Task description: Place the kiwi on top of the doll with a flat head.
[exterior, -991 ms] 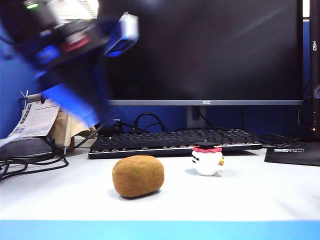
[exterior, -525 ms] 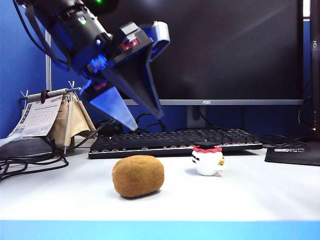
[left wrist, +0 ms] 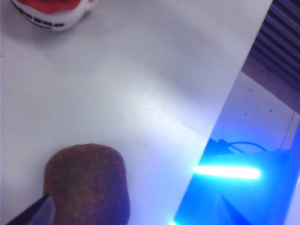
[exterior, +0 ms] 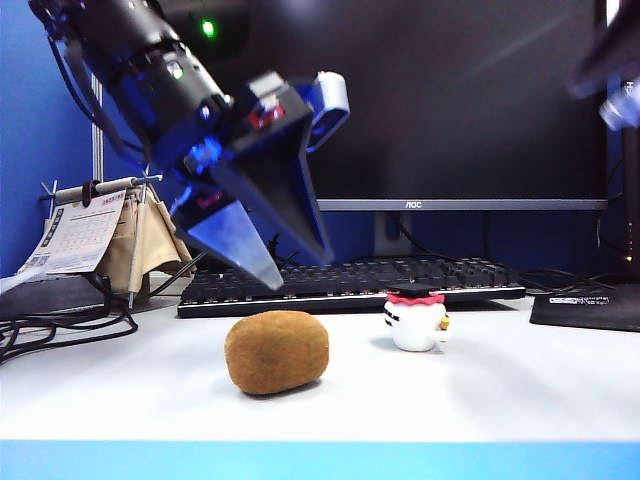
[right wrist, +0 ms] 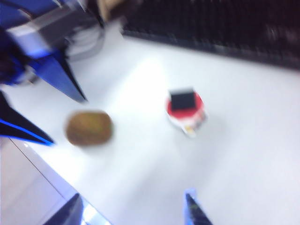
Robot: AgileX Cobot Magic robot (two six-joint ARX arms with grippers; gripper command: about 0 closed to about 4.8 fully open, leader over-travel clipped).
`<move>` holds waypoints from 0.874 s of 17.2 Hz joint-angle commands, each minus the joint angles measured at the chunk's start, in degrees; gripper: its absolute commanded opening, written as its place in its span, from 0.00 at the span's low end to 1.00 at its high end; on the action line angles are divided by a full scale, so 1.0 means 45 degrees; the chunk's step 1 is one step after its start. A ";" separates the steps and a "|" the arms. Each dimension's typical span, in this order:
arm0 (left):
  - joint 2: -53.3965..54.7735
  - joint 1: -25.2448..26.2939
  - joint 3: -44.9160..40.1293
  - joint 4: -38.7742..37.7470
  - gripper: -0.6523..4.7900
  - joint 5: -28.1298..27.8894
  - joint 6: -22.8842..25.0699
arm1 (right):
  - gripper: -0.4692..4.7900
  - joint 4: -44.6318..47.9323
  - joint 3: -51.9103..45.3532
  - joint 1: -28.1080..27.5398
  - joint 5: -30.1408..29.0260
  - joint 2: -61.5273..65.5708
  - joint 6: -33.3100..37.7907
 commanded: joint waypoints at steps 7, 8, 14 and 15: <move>0.2200 -0.0121 0.0078 0.0097 1.00 0.0126 0.0126 | 0.61 -0.0787 0.0053 -0.0083 -0.0024 -0.0544 -0.0418; 0.2327 -0.0131 0.0078 -0.0024 1.00 -0.0034 0.0126 | 0.61 -0.0826 0.0053 -0.0083 -0.0024 -0.0602 -0.0418; 0.2487 -0.0593 0.0087 0.0665 1.00 -0.0826 -0.0165 | 0.61 -0.0913 0.0053 -0.0083 -0.0029 -0.1117 -0.0418; 0.2492 -0.0665 0.0087 0.0748 0.85 -0.0845 -0.0277 | 0.61 -0.1005 0.0053 -0.0083 -0.0024 -0.1171 -0.0413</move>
